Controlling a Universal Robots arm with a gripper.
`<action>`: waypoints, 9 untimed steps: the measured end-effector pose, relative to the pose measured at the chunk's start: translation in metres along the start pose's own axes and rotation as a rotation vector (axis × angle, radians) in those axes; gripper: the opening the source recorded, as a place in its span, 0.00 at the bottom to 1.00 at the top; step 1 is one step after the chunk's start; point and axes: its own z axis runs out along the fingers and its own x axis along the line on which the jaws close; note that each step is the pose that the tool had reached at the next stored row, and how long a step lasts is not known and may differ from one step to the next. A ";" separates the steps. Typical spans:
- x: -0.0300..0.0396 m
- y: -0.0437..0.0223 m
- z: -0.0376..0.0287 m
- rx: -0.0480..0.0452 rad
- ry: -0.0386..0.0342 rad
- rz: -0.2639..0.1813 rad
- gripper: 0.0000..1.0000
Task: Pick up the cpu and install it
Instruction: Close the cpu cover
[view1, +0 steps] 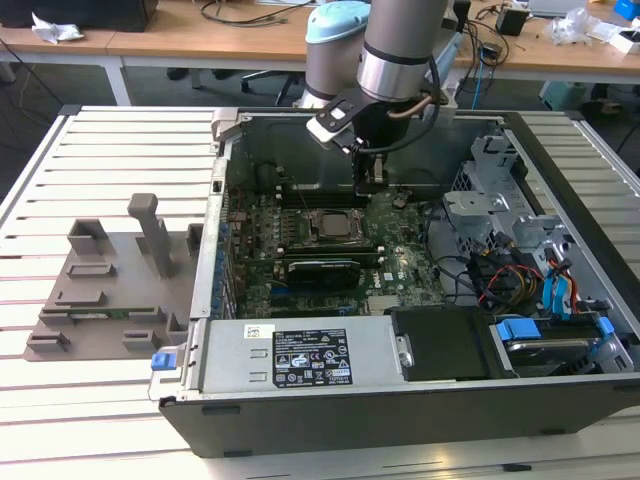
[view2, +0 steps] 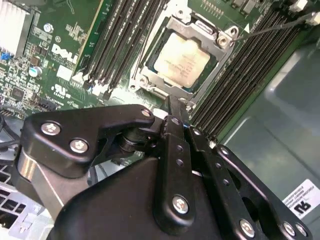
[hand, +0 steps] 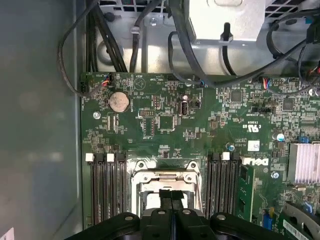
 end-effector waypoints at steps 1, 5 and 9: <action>0.0002 -0.0041 0.0059 0.0001 -0.0001 0.000 0.11; 0.0003 -0.0063 0.0077 0.0001 -0.0001 0.000 0.11; 0.0004 -0.0095 0.0096 0.0001 -0.0002 0.000 0.11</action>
